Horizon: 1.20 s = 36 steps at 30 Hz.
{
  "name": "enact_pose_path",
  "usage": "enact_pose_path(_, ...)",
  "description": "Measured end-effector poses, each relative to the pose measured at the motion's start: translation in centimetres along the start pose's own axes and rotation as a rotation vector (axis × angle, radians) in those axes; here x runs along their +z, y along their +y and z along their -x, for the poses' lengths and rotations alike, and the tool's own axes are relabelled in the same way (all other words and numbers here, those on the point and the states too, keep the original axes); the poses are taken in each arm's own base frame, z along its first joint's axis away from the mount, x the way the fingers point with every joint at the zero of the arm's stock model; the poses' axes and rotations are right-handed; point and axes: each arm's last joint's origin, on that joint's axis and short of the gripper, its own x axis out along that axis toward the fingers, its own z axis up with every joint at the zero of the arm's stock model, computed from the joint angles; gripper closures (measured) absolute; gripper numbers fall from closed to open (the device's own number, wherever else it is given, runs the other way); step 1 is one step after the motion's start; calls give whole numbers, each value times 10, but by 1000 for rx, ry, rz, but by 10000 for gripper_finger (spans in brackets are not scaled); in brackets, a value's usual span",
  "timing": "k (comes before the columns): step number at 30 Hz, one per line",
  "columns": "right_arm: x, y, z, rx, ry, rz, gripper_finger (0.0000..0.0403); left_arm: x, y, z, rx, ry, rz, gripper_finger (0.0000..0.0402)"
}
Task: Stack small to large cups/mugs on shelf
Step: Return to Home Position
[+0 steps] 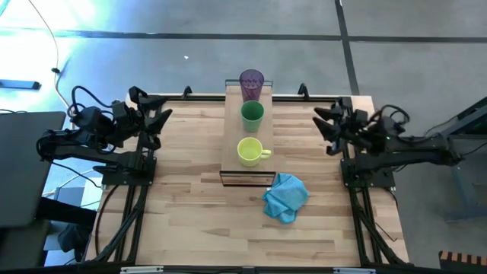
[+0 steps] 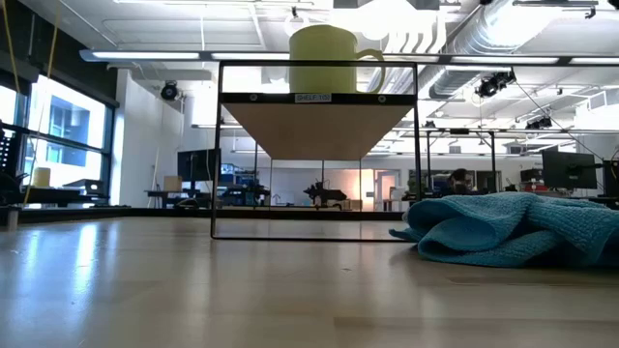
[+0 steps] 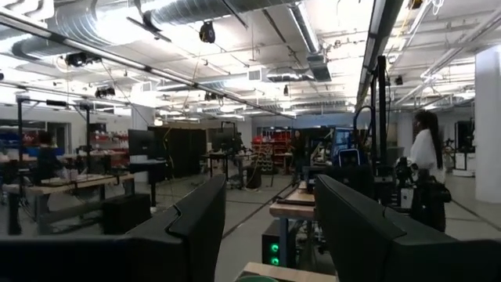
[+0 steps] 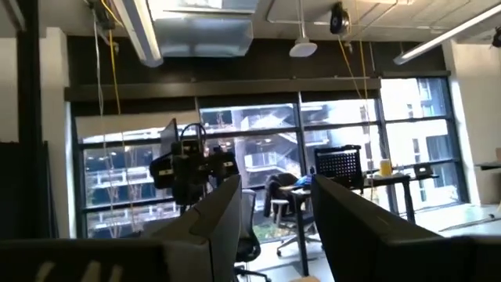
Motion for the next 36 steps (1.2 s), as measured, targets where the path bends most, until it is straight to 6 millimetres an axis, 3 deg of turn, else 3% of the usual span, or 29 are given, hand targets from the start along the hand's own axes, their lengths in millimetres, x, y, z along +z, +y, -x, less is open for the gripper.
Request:
enact_pose_path(4,-11,0,17,-16,11,-12,256,-1,0,0,-2,11,4,218)
enact_pose_path(10,-45,3,28,-36,120,-4,256,-7,-1,0,-10,69,37,218)
enact_pose_path(17,-63,2,41,-74,166,29,256,-13,-2,1,-17,132,51,218)
enact_pose_path(26,-63,-8,73,-76,97,22,256,-12,-2,4,-67,125,85,218)
enact_pose_path(36,-72,-11,93,-4,250,49,256,-10,-1,5,-76,110,90,218)
